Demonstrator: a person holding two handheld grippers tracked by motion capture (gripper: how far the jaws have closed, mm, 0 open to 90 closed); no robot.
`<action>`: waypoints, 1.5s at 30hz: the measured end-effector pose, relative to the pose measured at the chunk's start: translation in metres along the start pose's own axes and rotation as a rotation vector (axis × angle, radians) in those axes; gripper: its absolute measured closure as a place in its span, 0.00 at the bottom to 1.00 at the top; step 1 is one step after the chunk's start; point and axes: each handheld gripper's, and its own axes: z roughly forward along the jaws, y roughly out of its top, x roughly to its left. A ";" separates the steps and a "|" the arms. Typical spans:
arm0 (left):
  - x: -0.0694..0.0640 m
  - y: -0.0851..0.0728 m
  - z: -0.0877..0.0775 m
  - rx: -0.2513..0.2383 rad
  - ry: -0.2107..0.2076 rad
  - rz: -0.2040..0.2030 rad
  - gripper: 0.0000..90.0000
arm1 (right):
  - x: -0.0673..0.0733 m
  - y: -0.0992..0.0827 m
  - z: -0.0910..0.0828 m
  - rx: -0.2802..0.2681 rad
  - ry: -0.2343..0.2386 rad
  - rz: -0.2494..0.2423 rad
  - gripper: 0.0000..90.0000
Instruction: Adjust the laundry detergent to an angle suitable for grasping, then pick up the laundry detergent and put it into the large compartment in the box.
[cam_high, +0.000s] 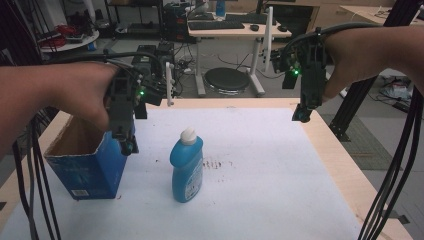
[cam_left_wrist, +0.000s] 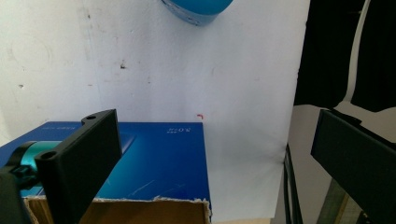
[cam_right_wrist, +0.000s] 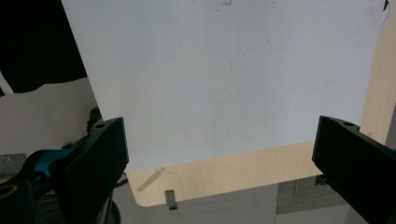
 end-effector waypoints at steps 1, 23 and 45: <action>0.000 0.000 0.000 0.003 0.001 -0.001 0.02 | 0.000 0.000 0.000 0.002 0.000 -0.004 0.03; -0.002 0.009 -0.001 0.010 0.000 -0.005 0.02 | 0.004 -0.006 -0.004 -0.009 -0.023 0.000 0.03; 0.001 0.013 0.003 0.025 0.008 -0.038 0.02 | 0.000 -0.010 -0.001 -0.014 -0.013 0.000 0.03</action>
